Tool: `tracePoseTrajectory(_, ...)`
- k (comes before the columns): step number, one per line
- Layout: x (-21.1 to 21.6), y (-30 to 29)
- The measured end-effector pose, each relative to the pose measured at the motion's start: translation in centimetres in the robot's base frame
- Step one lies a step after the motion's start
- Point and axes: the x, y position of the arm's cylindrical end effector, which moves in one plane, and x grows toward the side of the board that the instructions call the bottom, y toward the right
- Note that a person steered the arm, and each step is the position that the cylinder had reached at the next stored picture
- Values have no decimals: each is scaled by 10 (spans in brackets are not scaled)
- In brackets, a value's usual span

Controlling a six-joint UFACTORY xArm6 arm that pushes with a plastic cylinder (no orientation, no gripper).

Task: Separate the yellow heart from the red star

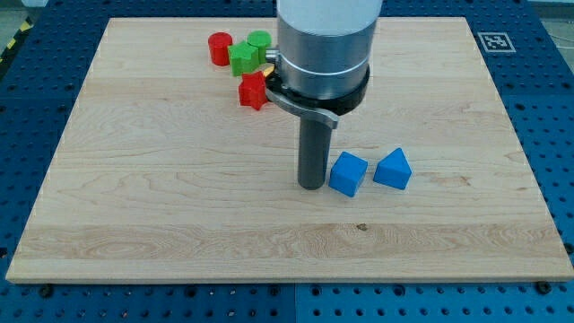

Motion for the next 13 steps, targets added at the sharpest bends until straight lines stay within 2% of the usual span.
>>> tracePoseTrajectory(3, -4, -126)
tracePoseTrajectory(5, -41, -180)
tracePoseTrajectory(7, -88, -185)
tracePoseTrajectory(10, -190, -212)
tracePoseTrajectory(13, -250, -217)
